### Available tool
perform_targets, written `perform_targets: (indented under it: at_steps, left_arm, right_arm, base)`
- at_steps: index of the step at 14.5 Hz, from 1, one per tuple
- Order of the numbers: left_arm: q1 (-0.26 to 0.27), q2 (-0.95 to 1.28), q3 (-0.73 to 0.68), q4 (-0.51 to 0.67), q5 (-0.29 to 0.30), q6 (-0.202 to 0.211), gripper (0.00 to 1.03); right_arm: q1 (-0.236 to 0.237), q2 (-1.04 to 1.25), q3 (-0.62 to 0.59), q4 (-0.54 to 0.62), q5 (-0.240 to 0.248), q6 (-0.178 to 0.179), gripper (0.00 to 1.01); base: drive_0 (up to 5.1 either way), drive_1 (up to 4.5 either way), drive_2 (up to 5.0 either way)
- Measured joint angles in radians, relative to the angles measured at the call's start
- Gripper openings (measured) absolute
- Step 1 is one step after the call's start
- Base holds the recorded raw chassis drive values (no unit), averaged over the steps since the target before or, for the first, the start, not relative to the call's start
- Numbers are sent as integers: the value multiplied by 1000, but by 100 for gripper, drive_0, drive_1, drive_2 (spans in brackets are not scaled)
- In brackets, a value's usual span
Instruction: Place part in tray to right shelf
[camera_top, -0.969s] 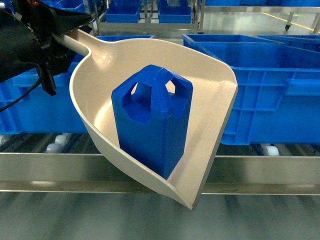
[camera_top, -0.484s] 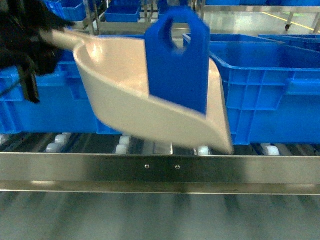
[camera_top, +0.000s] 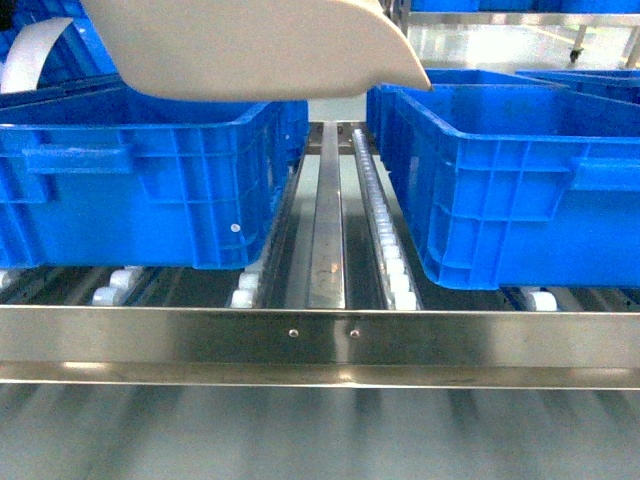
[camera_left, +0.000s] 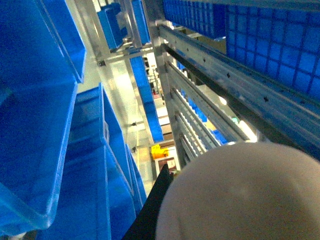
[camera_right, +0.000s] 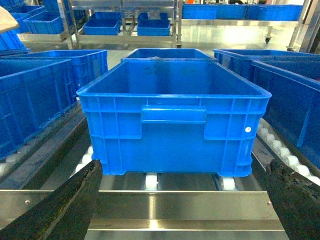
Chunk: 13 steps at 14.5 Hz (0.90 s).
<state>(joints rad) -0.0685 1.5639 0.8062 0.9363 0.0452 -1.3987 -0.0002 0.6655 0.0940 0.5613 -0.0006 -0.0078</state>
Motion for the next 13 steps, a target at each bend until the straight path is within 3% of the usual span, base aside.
perform_targets:
  at_steps: [3,5,7,8,10,13]
  left_arm:
    - [58,-21,45,-135,-96,-10,12]
    - [108,20,119,-196,-152,4,12]
    - [156,111,278,-257,-184,77,12]
    - [179,171,368,-291,-200,135,12]
    - [213,328,603,-420,-283,316,12]
    - [229,411,728,-492,-326,399,12]
  right_arm:
    - [0,0,0,0,0,0,98]
    - [0,0,0,0,0,0,98]
    - [0,0,0,0,0,0,98]
    - [0,0,0,0,0,0,98]
    - [0,0,0,0,0,0,98]
    - [0,0,0,0,0,0,98]
  base:
    - [0,0,0]
    - [0,0,0]
    - [0,0,0]
    - [0,0,0]
    - [0,0,0]
    - [0,0,0]
